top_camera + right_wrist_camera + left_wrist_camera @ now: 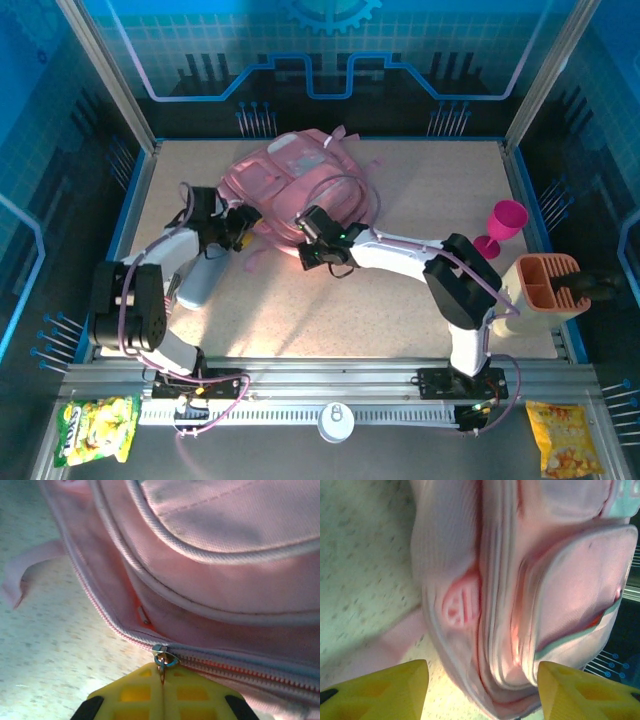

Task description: Pack the student bag

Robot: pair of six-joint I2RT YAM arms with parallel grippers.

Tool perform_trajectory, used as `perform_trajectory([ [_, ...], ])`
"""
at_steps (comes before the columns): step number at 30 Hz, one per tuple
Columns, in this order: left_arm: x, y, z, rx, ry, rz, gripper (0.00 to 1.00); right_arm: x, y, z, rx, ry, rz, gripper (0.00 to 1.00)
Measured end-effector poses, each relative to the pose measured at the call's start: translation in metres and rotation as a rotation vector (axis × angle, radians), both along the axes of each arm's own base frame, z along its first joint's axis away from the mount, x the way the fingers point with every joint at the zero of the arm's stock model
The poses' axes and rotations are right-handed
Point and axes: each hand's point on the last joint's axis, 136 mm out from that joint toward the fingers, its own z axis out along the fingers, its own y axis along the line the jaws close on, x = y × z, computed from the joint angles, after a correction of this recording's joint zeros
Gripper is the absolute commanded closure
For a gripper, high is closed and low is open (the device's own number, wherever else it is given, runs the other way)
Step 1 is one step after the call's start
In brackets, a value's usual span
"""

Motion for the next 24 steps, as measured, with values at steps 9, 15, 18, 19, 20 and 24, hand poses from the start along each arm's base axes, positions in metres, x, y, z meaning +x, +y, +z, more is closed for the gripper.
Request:
perform_trajectory([
  [9,-0.026,-0.029,-0.019,-0.127,0.063,0.044,0.39,-0.008,0.03,0.005,0.055,0.023,0.062,1.0],
  [15,-0.016,-0.042,-0.024,-0.158,0.05,0.052,0.43,-0.008,0.03,0.004,0.057,0.028,0.054,1.0],
  [18,-0.015,-0.045,-0.035,-0.161,0.075,0.056,0.51,-0.009,0.028,0.002,0.053,0.035,0.049,1.0],
  [19,-0.015,-0.047,-0.039,-0.161,0.085,0.059,0.55,-0.009,0.028,0.002,0.053,0.036,0.046,1.0],
  [20,-0.015,-0.048,-0.042,-0.159,0.091,0.056,0.6,-0.009,0.027,0.001,0.05,0.036,0.044,1.0],
  [24,-0.012,-0.05,-0.043,-0.162,0.09,0.061,0.76,-0.008,0.024,0.0,0.036,0.033,0.027,1.0],
])
